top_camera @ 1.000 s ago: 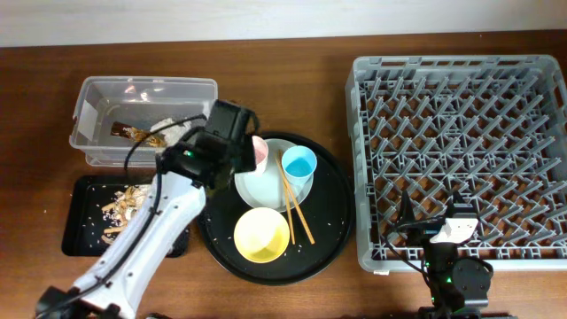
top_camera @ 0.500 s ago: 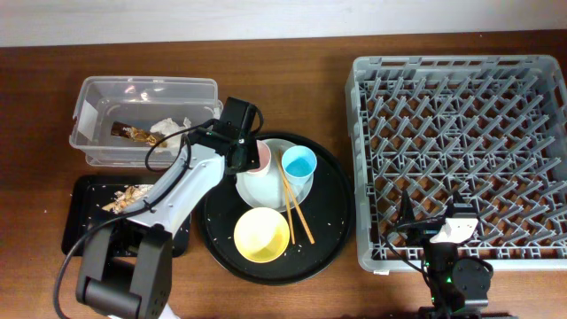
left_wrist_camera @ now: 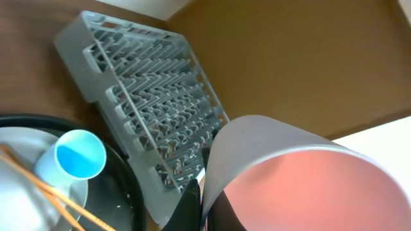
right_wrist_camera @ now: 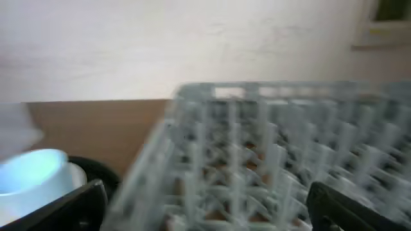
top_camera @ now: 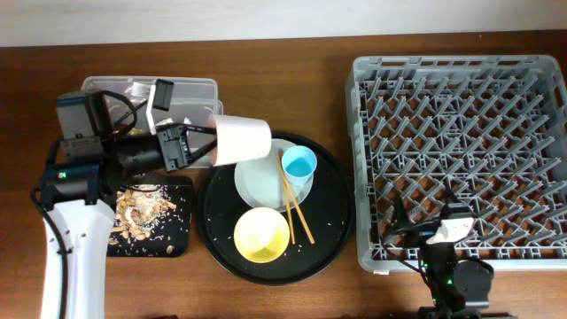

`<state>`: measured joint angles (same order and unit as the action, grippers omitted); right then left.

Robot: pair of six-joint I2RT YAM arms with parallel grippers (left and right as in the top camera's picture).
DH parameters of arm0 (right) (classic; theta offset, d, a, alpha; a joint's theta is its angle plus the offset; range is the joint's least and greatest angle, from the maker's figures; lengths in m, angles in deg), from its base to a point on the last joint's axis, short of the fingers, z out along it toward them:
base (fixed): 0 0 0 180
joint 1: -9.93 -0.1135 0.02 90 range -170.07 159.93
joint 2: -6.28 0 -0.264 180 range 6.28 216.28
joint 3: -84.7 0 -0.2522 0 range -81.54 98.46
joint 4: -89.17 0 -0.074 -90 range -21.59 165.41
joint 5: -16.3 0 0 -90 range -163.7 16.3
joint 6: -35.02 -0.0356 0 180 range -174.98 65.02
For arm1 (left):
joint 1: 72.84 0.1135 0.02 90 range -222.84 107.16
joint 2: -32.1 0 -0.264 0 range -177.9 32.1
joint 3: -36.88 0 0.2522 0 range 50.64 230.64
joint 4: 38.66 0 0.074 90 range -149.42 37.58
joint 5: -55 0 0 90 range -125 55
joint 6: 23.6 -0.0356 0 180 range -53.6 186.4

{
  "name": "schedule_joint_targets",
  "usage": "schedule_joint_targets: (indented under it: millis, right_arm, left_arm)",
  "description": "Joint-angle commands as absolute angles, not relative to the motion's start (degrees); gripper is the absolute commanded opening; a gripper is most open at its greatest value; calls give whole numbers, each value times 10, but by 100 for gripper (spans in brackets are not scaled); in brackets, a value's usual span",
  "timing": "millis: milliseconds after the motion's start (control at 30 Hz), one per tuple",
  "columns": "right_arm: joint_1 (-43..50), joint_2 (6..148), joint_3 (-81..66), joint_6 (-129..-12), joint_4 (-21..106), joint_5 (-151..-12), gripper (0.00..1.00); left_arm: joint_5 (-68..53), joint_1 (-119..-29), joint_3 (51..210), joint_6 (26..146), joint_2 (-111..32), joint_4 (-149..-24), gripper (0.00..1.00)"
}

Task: Sort waste into correct bins and load items into the dishwasher rack
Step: 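Grasp the pink cup with the left gripper and lift it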

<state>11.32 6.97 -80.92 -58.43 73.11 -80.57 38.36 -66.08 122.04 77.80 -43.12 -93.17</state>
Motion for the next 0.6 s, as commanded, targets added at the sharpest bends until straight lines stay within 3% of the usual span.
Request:
schedule_joint_targets:
  millis: [0,167,233,267,400,567]
  right_arm:
    - [111,66,-800,-652,708,-941,98]
    - [111,149,-525,-694,545,-1143,98]
    - [111,306,-332,-694,386,-1242,98]
    - [111,370,-279,-694,367,-1300,98]
    - [111,479,-241,-694,476,-1520,98]
    - [111,513,-241,-689,478,-1552,98]
  left_arm:
    - [433,-659,1226,757,-429,-932,0]
    - [437,-659,1226,757,-429,-933,0]
    - [458,-659,1226,758,-429,-935,0]
    - [475,-659,1226,758,-429,-937,0]
    - [508,-705,1226,757,-429,-951,0]
    - [508,-811,1226,758,-429,-928,0]
